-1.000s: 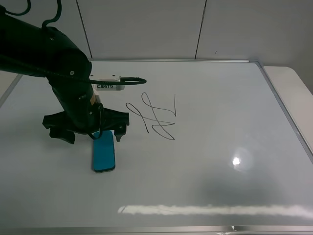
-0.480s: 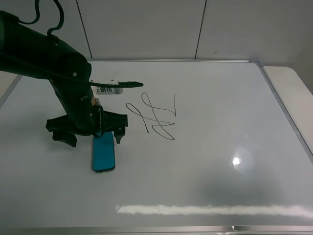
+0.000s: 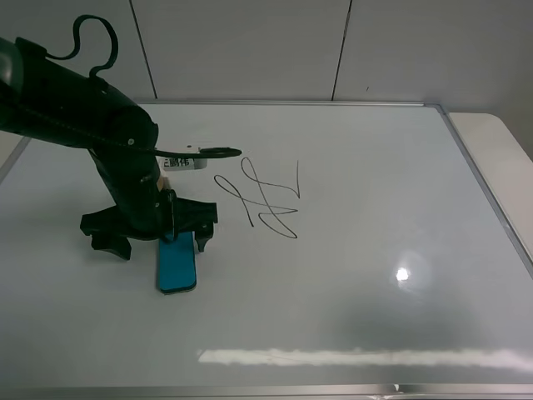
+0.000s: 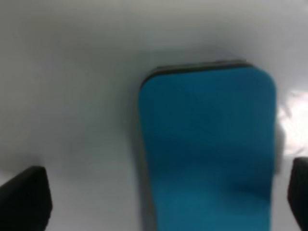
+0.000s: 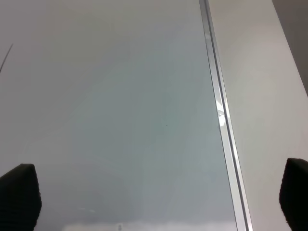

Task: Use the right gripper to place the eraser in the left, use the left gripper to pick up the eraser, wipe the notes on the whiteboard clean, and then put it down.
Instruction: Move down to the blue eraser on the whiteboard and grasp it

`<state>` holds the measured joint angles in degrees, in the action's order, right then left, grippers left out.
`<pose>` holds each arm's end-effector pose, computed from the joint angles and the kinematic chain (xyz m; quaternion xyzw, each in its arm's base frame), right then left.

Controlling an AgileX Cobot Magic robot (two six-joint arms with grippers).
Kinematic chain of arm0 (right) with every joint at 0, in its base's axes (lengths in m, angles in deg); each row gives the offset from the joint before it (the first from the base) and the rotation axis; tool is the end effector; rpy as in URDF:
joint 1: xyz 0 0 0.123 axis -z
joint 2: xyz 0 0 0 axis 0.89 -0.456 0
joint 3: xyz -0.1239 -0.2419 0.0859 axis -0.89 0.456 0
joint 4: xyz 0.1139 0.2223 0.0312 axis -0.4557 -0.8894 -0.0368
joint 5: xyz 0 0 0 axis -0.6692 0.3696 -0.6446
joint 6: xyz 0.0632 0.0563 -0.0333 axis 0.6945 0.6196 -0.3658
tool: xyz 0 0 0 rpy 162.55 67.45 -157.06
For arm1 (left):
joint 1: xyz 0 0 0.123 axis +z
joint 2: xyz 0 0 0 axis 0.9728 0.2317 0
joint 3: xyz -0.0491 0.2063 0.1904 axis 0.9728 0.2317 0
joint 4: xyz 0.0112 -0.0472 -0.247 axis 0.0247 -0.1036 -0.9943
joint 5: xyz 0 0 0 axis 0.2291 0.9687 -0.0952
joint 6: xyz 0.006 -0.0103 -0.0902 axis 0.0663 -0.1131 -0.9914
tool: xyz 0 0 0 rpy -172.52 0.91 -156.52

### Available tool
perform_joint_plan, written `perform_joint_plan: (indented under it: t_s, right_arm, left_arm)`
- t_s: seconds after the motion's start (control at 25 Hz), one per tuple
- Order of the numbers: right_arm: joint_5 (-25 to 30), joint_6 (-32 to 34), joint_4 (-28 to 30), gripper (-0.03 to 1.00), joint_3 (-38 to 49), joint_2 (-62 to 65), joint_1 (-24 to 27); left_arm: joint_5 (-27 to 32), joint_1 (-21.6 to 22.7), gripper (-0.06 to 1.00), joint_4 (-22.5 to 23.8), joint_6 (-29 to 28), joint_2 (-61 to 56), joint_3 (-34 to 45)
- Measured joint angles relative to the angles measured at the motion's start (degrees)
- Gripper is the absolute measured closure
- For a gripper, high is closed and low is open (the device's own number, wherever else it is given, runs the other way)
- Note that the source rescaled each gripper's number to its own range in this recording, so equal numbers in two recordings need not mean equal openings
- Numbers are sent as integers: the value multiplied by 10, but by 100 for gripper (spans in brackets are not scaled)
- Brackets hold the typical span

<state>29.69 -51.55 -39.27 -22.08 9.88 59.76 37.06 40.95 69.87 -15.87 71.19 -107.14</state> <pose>-0.0060 -0.0016 0.2784 -0.0273 0.8520 0.0035 0.5228 0.2538 -0.1749 0.1237 -0.1011 0.9921 -0.0200 0.0709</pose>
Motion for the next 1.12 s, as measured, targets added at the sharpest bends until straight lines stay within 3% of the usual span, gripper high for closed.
perform_joint_plan:
  t_s: [0.72, 0.92, 1.12]
  right_arm:
    - [0, 0, 0, -3, 0, 0, 0]
    - [0, 0, 0, -3, 0, 0, 0]
    - [0, 0, 0, -3, 0, 0, 0]
  left_arm:
    - [-2, -5, -6, 0, -5, -9, 7]
    - [-2, -5, 1, 0, -5, -9, 7]
    - [-2, -5, 14, 1, -5, -9, 7]
